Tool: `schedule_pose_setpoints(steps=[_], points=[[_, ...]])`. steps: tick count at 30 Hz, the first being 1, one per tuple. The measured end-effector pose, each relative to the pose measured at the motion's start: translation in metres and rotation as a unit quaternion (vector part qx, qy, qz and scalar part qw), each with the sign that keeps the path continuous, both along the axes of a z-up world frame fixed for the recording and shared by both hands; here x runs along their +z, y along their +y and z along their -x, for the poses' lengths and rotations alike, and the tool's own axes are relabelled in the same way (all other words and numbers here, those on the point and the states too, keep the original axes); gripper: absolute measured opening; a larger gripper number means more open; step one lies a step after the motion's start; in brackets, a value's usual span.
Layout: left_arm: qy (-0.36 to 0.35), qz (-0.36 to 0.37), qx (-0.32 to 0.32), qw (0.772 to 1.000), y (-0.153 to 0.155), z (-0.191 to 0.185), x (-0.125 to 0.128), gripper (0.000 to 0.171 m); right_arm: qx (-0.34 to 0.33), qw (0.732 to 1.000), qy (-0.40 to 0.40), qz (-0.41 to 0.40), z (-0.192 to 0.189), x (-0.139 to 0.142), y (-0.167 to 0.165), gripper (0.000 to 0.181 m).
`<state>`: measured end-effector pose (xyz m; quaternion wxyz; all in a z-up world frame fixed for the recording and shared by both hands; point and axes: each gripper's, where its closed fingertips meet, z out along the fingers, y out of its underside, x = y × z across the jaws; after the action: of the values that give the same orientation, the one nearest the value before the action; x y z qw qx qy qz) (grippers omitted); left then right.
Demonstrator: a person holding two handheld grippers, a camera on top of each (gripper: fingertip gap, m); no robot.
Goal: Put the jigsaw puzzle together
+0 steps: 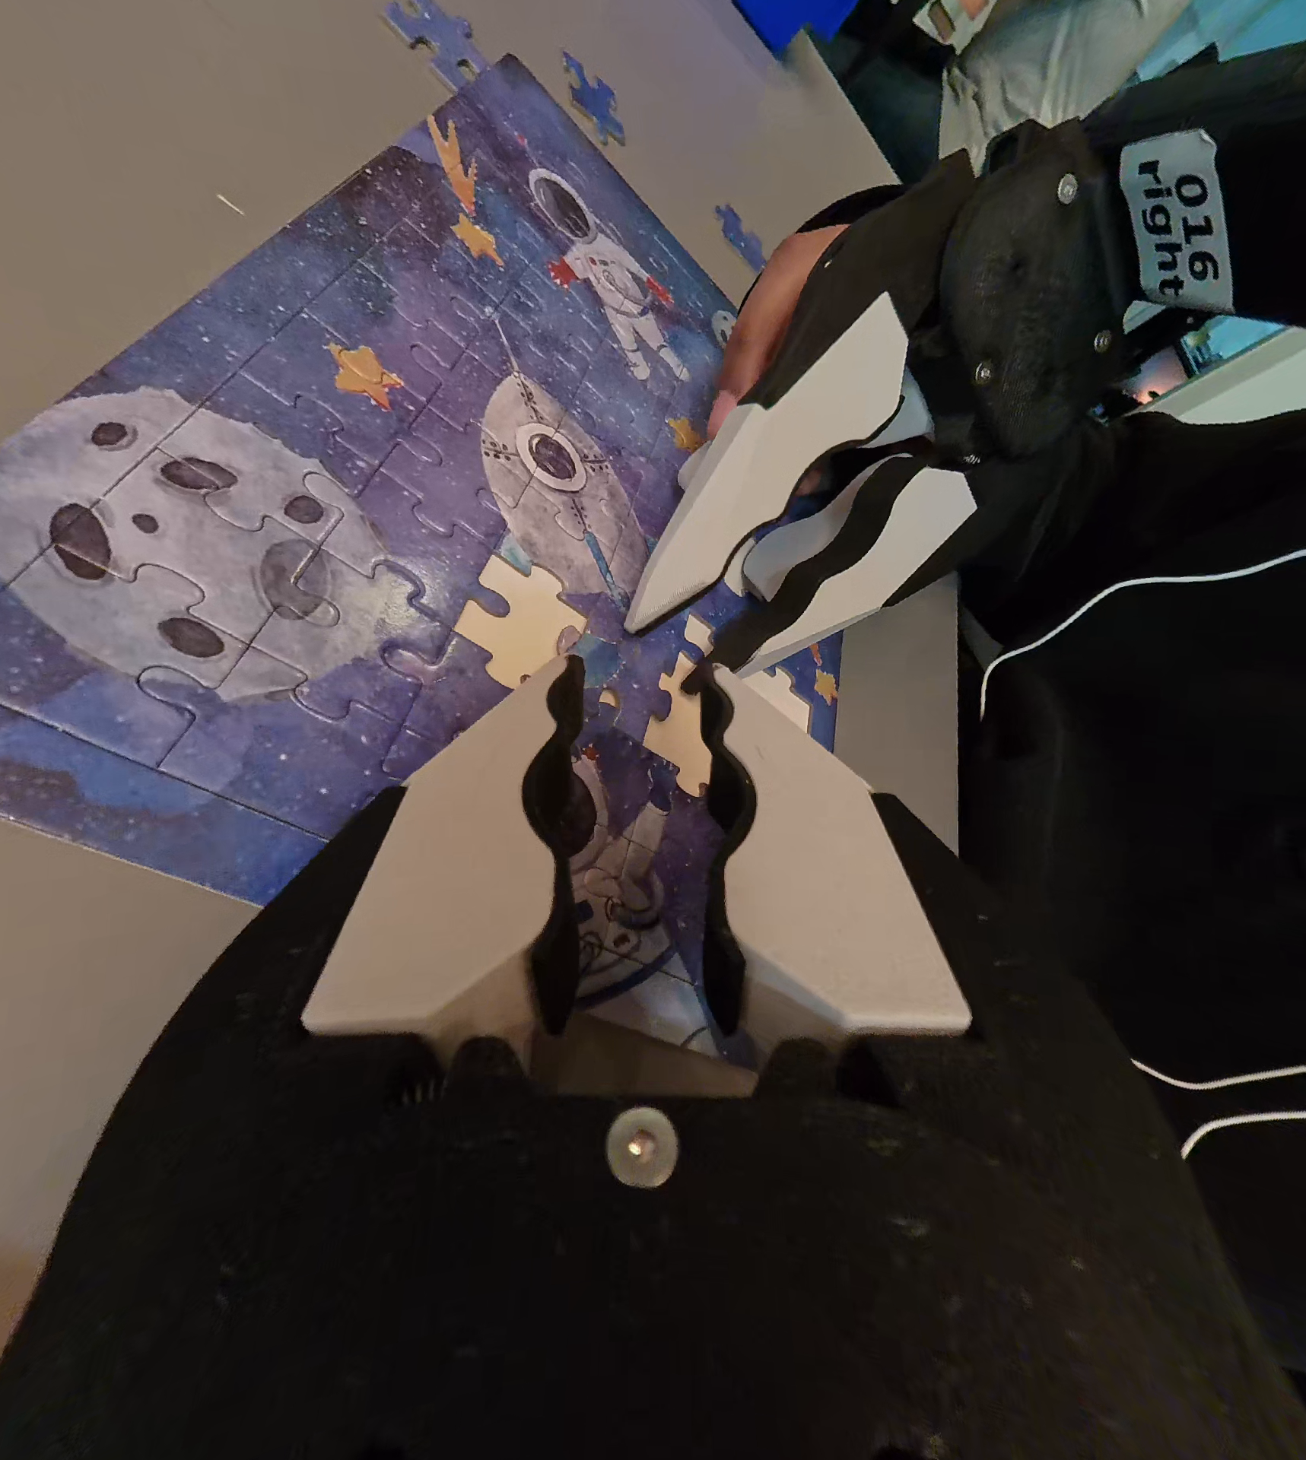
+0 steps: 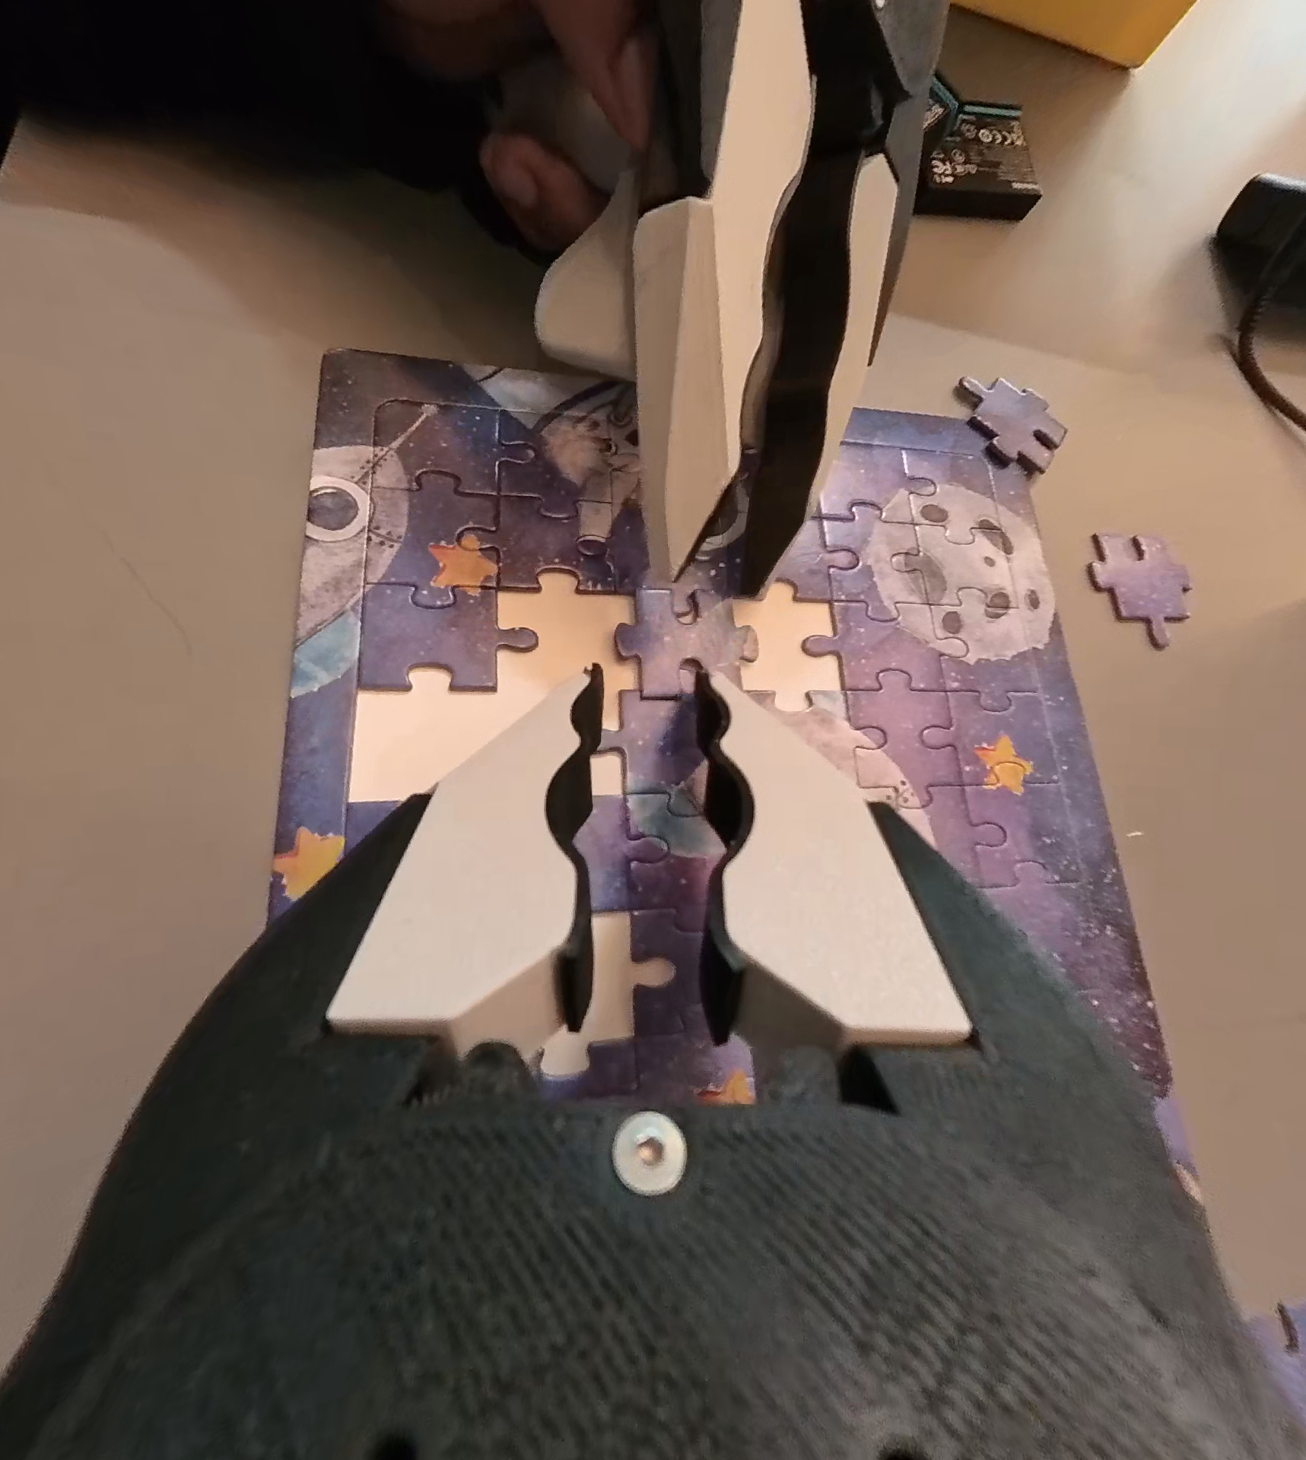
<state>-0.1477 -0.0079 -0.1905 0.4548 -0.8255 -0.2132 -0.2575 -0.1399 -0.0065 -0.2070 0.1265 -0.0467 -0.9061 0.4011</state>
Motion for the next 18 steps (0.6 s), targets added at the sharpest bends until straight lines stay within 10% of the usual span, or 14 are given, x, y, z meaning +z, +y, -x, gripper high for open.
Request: schedule_pose_setpoints(steps=[18], points=[[0.036,-0.001,-0.020,0.999,0.0024,-0.0059,0.0015,0.040,0.007,1.000,-0.012,-0.001,-0.0043,-0.0011,-0.0009,0.014]])
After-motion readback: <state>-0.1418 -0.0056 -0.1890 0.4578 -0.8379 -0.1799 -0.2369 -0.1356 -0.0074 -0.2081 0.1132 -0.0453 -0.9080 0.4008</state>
